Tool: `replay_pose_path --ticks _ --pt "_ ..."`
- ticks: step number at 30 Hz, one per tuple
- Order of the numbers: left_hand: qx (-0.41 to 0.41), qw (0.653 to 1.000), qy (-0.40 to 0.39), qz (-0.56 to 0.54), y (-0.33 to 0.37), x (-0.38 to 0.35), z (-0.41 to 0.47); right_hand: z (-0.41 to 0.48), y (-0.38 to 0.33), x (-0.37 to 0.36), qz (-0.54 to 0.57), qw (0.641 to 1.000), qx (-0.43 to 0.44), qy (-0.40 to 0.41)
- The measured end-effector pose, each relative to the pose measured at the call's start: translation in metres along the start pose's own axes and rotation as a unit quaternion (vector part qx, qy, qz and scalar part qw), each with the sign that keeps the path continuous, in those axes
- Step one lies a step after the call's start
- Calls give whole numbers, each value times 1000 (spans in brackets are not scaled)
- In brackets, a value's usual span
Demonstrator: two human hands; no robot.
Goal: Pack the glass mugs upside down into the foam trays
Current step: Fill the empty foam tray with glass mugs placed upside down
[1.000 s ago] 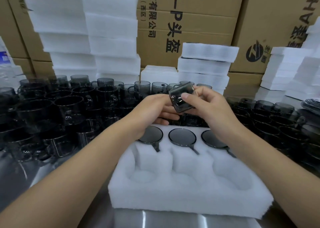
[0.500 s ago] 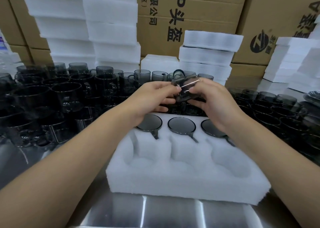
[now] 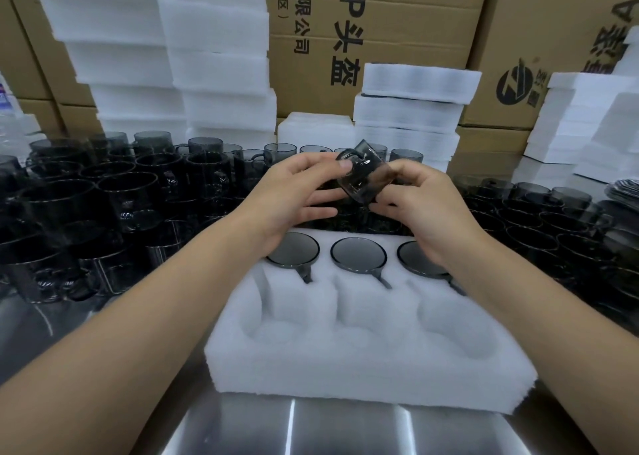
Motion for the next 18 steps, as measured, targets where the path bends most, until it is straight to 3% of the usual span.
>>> replay_pose_path --ticks 8,18 --pt "40 997 -31 51 -1 -6 -1 -1 0 -2 -19 1000 -3 -17" --pt "-16 997 -38 67 -5 -2 2 -3 -4 -1 10 1000 -20 0"
Point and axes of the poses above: each hand's wrist, its own z-axis towards the middle knuckle, its own x-axis out of the back of the hand, y = z × x, the point moved 5 cm from there along z, towards the middle knuckle, and after that the axes turned 4 degrees about z, right-handed, at the moved point
